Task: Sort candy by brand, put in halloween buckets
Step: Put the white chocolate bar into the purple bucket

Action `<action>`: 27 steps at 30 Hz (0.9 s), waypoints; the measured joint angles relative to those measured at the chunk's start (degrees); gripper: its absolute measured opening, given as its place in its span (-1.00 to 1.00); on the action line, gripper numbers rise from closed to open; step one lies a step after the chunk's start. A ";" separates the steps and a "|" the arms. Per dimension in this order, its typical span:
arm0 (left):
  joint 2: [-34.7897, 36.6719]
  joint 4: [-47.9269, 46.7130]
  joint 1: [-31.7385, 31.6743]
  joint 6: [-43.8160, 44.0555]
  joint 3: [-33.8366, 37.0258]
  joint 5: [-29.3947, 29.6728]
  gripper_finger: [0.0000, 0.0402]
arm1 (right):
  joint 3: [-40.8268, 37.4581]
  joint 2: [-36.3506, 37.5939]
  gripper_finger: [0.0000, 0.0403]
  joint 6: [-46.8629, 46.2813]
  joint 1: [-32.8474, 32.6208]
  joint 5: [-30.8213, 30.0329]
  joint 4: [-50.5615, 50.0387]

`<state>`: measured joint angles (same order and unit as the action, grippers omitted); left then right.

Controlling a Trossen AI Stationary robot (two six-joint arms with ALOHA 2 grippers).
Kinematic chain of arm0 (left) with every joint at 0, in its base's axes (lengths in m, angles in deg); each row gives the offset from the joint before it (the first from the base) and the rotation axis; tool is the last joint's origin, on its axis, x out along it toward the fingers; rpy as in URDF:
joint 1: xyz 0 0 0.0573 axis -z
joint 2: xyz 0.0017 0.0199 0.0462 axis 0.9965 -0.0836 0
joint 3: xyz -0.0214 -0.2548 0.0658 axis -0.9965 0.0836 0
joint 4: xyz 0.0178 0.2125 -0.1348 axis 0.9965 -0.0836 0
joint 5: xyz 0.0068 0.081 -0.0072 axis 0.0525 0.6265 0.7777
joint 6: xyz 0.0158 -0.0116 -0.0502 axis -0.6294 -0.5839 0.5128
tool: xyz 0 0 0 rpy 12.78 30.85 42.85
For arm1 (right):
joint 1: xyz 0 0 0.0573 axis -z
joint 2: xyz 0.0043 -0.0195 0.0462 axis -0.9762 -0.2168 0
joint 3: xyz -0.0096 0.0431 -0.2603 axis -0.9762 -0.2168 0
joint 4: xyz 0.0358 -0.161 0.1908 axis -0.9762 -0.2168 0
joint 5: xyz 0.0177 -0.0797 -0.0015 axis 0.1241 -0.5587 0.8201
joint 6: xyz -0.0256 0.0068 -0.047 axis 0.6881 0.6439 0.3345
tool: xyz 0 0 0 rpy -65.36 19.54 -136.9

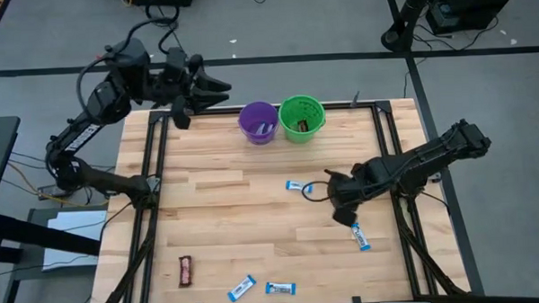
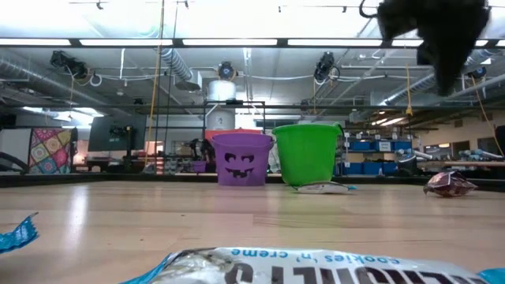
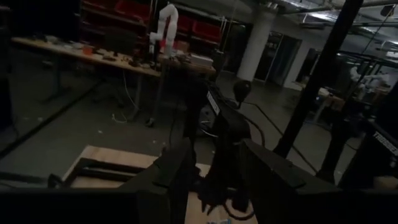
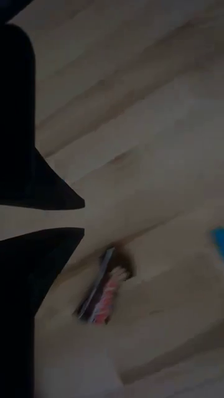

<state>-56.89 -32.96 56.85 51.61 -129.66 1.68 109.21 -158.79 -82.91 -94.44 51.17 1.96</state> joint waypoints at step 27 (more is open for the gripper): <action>-29.59 6.57 15.49 2.85 0.02 8.86 -0.29 | 3.50 28.34 -0.94 -17.16 -7.67 -46.24 -10.62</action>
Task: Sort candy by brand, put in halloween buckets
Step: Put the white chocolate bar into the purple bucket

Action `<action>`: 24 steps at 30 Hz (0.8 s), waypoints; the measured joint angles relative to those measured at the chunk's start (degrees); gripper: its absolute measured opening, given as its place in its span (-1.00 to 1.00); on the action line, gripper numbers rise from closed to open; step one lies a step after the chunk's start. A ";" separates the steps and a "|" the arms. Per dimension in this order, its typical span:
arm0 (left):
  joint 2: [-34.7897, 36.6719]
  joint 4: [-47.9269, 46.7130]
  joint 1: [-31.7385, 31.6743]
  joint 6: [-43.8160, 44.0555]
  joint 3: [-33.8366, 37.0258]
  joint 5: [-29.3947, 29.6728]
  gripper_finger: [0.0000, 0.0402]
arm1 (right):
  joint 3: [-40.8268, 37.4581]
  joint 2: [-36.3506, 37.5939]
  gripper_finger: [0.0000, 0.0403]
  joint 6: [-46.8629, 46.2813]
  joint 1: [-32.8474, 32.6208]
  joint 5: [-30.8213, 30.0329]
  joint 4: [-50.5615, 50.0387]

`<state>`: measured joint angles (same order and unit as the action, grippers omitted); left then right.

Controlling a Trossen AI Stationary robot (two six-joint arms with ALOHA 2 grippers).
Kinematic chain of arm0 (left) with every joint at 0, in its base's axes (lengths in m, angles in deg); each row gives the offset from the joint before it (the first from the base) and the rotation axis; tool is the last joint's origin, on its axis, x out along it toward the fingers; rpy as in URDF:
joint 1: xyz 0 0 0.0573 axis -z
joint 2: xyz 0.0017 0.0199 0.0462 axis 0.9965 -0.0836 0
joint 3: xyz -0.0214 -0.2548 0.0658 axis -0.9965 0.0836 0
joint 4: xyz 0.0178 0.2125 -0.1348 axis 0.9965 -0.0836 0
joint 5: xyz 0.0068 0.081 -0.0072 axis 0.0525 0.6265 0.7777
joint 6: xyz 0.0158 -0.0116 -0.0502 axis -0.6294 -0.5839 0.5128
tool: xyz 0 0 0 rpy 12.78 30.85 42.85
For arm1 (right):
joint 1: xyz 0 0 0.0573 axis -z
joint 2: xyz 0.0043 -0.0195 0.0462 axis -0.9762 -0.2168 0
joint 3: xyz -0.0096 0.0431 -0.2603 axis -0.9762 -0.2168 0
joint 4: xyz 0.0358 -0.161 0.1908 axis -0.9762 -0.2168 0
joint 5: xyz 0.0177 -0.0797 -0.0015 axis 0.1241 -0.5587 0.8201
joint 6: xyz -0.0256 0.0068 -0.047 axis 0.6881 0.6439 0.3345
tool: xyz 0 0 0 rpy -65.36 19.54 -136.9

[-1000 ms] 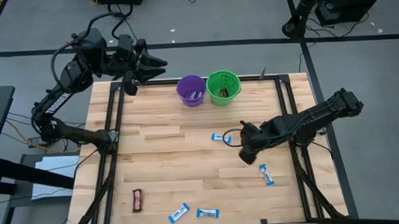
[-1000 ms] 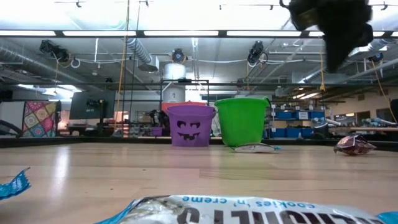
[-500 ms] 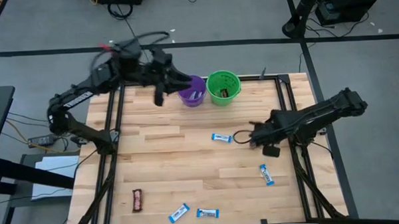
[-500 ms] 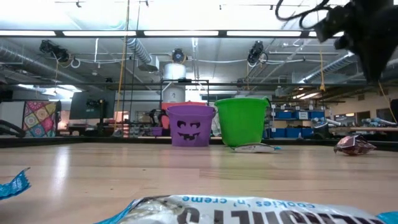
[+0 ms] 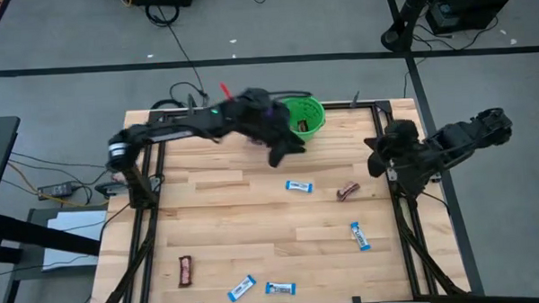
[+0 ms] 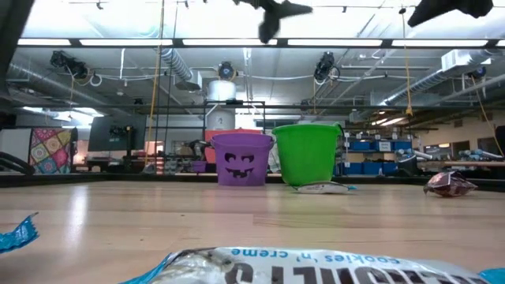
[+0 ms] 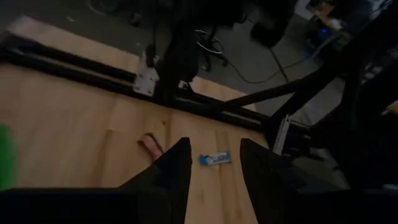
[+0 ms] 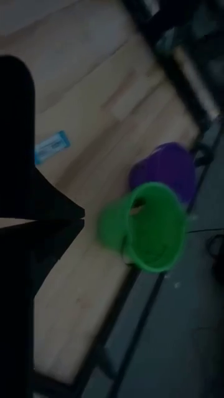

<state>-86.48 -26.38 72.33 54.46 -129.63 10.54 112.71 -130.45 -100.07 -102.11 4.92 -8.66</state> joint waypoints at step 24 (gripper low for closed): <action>-16.55 -16.26 3.74 -19.53 0.00 11.18 -0.29 | 0.11 1.75 -0.95 11.05 -0.10 4.08 2.30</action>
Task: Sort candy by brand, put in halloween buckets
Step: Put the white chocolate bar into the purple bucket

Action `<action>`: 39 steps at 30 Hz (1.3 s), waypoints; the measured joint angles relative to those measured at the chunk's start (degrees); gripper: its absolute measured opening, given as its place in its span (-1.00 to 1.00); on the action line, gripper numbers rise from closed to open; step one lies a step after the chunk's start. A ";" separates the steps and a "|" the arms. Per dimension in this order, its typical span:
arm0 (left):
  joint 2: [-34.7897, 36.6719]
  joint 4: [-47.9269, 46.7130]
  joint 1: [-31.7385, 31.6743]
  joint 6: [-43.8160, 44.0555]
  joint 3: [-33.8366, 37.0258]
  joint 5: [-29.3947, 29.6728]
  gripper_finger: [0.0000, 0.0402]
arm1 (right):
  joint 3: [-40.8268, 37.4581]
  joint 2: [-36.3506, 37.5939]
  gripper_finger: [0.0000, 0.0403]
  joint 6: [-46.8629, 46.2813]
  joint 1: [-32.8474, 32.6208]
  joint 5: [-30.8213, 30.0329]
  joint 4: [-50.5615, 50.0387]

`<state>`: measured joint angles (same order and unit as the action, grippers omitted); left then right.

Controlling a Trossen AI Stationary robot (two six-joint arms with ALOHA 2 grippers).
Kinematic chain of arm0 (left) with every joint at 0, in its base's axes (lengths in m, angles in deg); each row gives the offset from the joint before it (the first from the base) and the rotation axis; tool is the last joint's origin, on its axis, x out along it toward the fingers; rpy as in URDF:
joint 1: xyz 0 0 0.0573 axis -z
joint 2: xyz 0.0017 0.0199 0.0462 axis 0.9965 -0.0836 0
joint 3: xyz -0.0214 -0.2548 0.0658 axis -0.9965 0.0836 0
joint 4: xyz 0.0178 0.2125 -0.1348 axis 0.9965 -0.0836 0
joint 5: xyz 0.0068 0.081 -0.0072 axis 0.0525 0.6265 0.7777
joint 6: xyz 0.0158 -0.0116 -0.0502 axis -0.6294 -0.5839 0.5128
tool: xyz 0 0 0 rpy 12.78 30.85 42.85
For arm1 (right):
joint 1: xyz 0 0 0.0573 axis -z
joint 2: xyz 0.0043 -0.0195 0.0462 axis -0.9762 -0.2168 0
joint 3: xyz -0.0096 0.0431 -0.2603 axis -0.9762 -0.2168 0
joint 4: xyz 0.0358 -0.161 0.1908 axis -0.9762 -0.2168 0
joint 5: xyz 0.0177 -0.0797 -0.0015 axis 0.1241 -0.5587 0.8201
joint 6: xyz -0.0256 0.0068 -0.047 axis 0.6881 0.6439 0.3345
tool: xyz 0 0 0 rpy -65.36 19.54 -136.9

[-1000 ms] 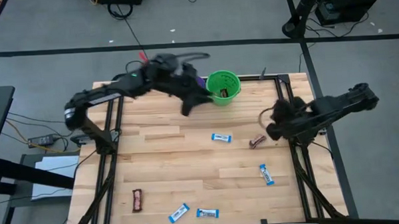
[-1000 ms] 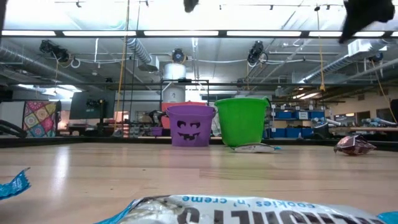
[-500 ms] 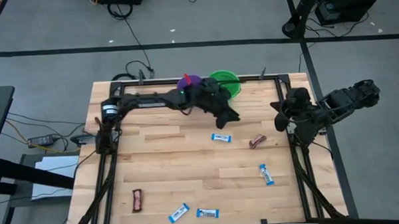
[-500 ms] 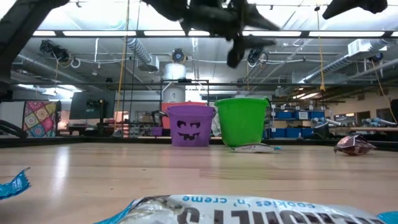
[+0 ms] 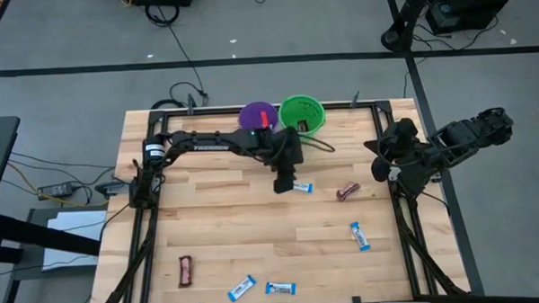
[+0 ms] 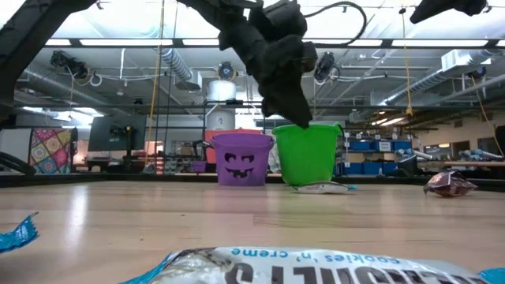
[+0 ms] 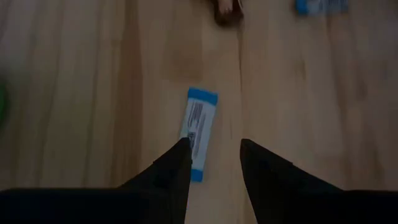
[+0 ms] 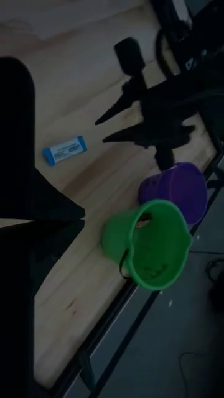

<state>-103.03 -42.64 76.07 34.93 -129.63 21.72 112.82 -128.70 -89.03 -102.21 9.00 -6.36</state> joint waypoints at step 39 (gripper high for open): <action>-11.48 6.34 3.26 -3.24 -0.12 6.69 0.38 | -0.04 0.22 -0.95 4.98 -4.81 2.90 10.73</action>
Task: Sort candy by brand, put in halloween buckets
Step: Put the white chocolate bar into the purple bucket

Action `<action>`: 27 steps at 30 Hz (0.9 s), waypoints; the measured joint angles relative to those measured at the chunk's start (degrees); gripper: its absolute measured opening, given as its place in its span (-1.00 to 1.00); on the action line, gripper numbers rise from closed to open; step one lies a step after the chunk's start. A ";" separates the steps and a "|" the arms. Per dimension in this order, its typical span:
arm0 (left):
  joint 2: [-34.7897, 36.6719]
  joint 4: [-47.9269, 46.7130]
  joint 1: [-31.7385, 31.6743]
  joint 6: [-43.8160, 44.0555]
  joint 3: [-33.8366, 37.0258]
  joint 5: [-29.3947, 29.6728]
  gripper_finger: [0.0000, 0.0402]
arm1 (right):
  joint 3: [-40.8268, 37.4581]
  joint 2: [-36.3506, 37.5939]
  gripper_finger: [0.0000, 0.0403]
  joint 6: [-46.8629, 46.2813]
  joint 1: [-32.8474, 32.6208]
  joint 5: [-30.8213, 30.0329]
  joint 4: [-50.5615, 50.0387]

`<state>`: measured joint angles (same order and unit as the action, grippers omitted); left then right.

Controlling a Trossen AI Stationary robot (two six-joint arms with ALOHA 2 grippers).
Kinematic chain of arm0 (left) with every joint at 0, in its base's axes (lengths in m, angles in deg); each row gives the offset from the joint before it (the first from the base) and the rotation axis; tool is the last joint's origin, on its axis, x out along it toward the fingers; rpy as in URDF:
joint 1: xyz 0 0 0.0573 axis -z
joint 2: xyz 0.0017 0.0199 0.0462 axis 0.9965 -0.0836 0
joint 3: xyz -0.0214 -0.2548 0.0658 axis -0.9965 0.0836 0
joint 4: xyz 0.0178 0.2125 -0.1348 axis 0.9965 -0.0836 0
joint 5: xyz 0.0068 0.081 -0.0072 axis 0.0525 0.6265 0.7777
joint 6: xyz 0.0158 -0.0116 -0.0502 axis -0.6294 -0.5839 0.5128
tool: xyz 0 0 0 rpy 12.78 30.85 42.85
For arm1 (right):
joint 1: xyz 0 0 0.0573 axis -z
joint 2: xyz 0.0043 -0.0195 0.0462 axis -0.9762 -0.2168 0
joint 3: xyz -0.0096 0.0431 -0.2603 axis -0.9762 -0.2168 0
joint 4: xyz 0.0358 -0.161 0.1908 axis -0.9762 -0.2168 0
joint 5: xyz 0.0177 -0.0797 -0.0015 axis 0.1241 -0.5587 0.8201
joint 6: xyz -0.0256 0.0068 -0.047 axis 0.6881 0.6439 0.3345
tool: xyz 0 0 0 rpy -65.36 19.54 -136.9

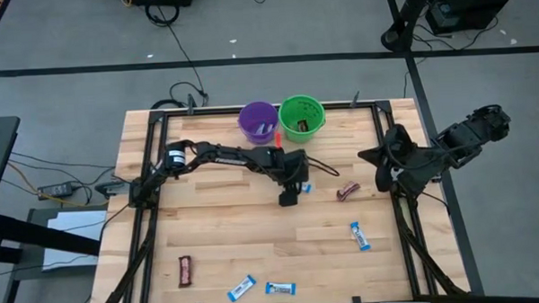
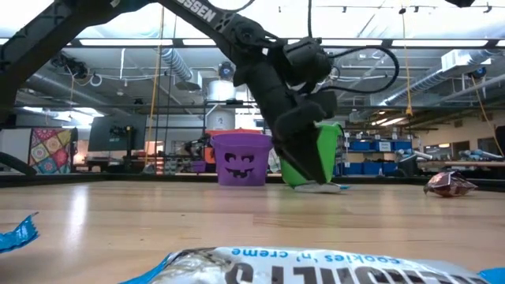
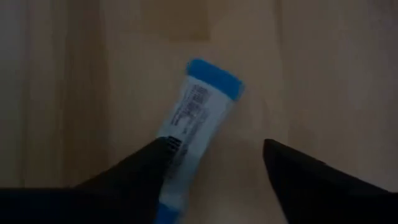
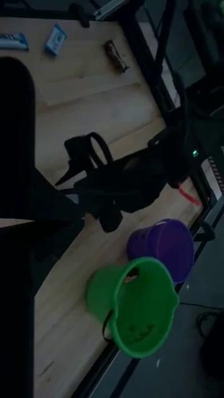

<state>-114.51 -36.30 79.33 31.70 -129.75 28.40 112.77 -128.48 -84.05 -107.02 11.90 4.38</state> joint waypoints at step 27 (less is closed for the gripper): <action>-0.56 -2.32 0.84 -7.31 -6.18 7.98 0.48 | 0.00 -0.31 -0.95 -0.07 -0.48 -0.65 0.76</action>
<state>-115.07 -38.61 80.17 24.38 -135.93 36.39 112.77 -128.79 -84.12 -107.50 11.25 5.14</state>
